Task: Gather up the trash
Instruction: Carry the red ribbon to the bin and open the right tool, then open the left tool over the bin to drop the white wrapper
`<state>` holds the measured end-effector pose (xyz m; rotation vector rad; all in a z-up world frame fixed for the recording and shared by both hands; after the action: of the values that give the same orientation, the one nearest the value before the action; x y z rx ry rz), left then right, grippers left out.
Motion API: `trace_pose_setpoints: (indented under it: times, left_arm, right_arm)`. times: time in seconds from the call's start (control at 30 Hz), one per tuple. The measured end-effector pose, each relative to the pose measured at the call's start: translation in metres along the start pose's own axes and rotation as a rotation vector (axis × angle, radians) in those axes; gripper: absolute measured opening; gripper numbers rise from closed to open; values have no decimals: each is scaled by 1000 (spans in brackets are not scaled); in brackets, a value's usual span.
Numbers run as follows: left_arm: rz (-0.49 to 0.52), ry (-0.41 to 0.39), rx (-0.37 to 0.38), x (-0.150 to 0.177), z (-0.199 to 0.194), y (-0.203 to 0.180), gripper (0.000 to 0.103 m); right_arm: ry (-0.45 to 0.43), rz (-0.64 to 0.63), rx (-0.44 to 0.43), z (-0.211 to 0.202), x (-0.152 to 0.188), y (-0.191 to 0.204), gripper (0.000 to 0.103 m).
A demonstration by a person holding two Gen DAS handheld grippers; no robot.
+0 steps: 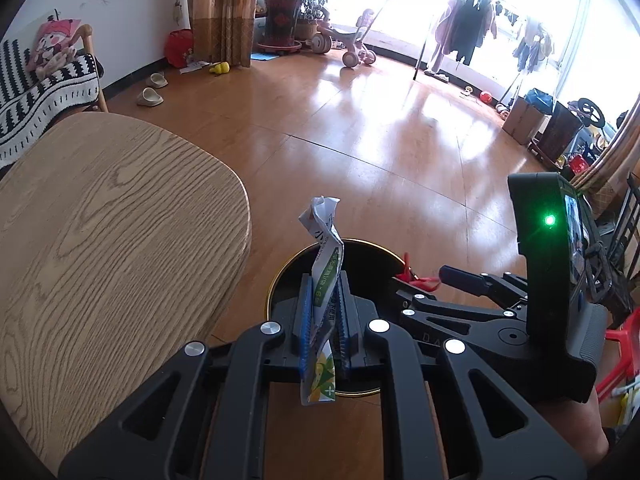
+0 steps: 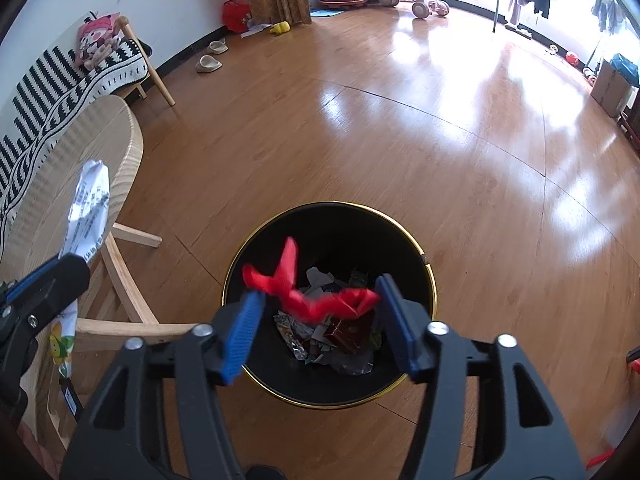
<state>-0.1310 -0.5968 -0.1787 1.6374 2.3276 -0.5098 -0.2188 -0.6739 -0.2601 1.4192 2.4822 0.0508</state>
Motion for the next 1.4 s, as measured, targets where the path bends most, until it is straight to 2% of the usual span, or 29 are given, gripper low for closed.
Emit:
trace_pose_setpoints:
  times: [0.27,0.4,0.57,0.87,0.93,0.97,1.0,1.17,1.23,1.37,1.4]
  left_arm:
    - [3,9,11,-1,4,-6,11]
    - [3,24,46,-3,10,-11,11]
    - [23,37,48,-6,22,-24,11]
    - [10,80,59,-9,46,-30,12]
    - [11,81,66,-10,47,-32,25]
    - [14,80,67,-11,46,-31,48]
    - [19,71,63,-11,44,-31,63]
    - [44,38,53,-10,28,-32,65]
    - [36,23,55,-9,16,-28,69]
    - [19,-39,14,-2,-22,-9,93]
    - [14,-55,-7,1,-32,-1,93]
  right_arm:
    - [-27,64,13,-9,1,-14,81]
    - [-49,154,8,-17,2,-35,83]
    - [-73,261,12,-24,6,-64,85]
    - [-98,323,-1,-30,7,-80,86]
    - [-103,320,0,-31,7,-80,86]
    - [-106,317,2,-32,6,-80,86]
    - [-108,316,1,-31,7,-79,86]
    - [-122,296,3,-32,5,-75,86]
    - [-132,283,4,-35,3,-71,86]
    - [-145,200,-3,-39,0,-46,91]
    - [-150,171,-4,-40,-1,-38,91]
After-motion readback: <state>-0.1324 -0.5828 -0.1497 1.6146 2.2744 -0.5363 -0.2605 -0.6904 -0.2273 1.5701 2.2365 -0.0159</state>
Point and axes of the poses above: each gripper's, at about its wrist camera, not at the fingertips, and z roughly the way its jaws point, y to its left, x to its underside, the point moved 9 cm from there along z, roughly the way its jaws point, and after that the axes turned 15 degrees about y, right-handed, at the moved point
